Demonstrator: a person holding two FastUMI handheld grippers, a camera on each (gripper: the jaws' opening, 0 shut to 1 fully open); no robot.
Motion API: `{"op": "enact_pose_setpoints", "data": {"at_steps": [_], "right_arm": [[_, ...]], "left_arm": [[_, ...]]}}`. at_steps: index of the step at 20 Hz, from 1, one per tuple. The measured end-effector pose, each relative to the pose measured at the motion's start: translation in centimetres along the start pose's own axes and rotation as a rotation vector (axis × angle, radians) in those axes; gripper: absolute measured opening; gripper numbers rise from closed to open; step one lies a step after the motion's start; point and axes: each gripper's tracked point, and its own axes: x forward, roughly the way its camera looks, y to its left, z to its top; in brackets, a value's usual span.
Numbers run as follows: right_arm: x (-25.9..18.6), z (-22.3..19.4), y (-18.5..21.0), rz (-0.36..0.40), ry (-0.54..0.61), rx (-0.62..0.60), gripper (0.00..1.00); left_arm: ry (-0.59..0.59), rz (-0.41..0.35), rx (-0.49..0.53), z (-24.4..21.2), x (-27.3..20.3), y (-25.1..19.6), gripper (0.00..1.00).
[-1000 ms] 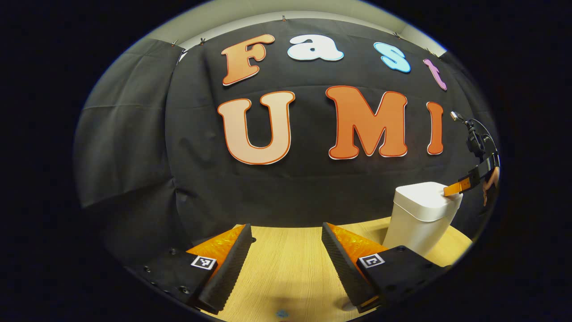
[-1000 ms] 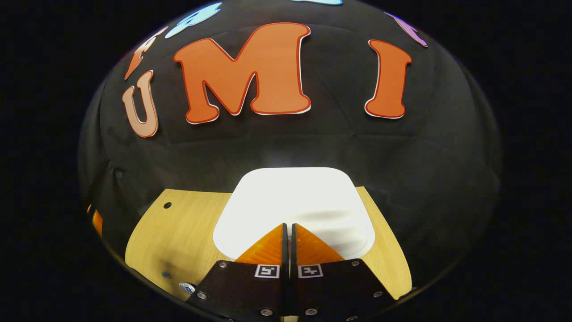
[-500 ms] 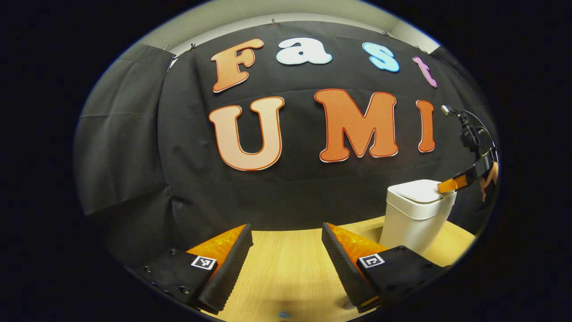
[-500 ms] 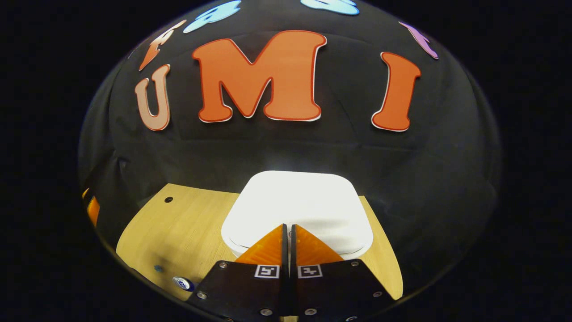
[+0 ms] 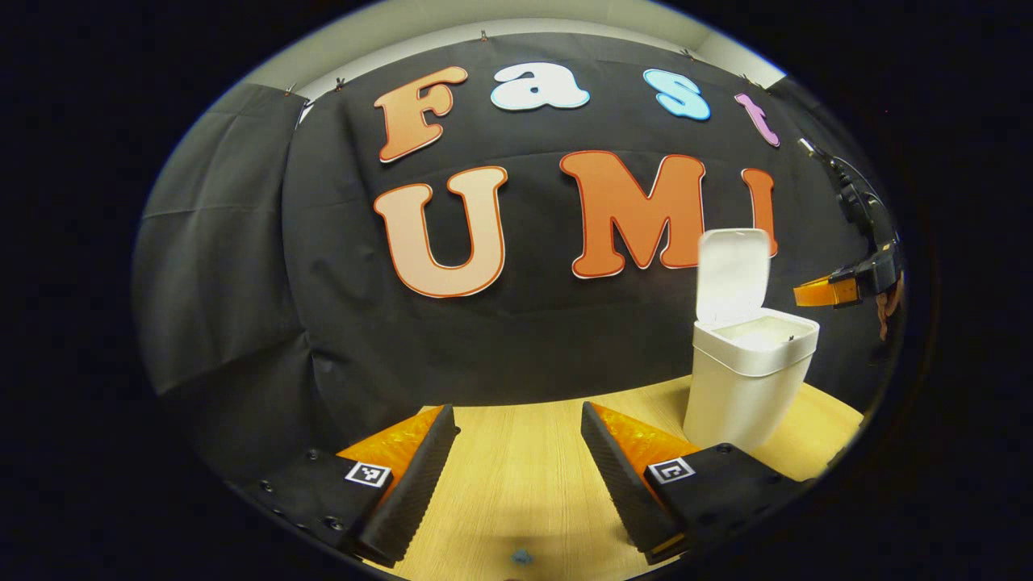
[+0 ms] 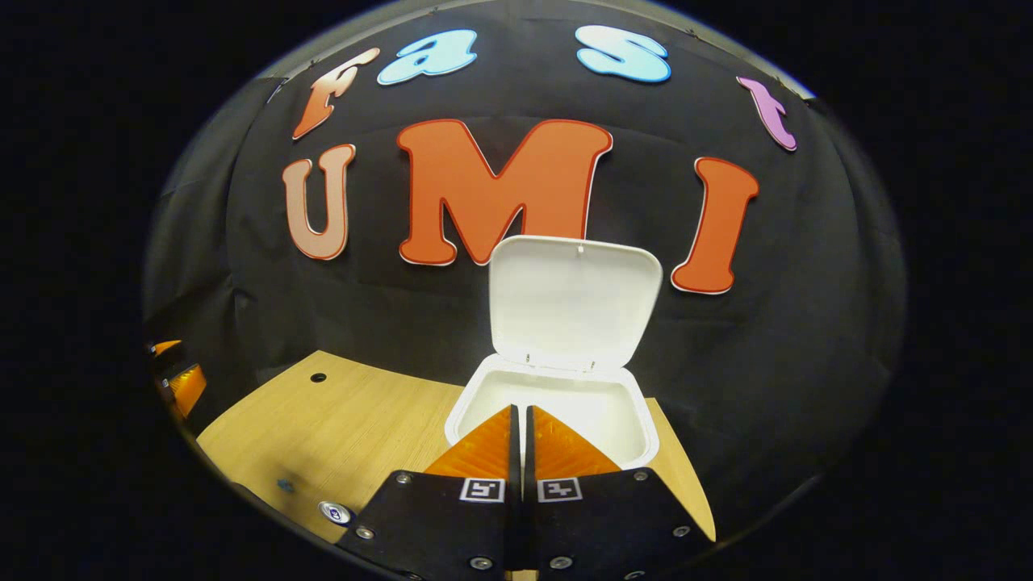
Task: Press the lid of the desktop garbage bin to open it, pick up the crumpled paper on the desktop and throw it into the bin, then pick up the pop can on the desktop and drop it into the bin, and finally close the garbage bin lid.
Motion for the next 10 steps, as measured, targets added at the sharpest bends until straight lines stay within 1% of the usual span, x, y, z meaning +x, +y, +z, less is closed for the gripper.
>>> {"op": "enact_pose_setpoints", "data": {"at_steps": [5, 7, 8, 10], "right_arm": [[-1.6, -1.0, 1.9, 0.036, -0.017, 0.016, 0.01], [-2.6, -1.6, 3.6, 0.071, -0.028, 0.018, 0.0], [-2.7, -2.0, 4.1, 0.071, -0.035, 0.012, 0.0], [-3.2, -3.4, 5.5, 0.102, -0.019, -0.003, 0.01]], "left_arm": [[0.012, -0.01, -0.009, -0.4, -0.3, -0.4, 1.0], [0.021, -0.014, -0.011, -0.7, -0.4, -0.4, 1.0], [0.027, -0.016, -0.016, -0.8, -0.4, -0.5, 1.0], [0.045, -0.021, -0.026, -1.1, -0.7, -0.7, 1.0]]}}
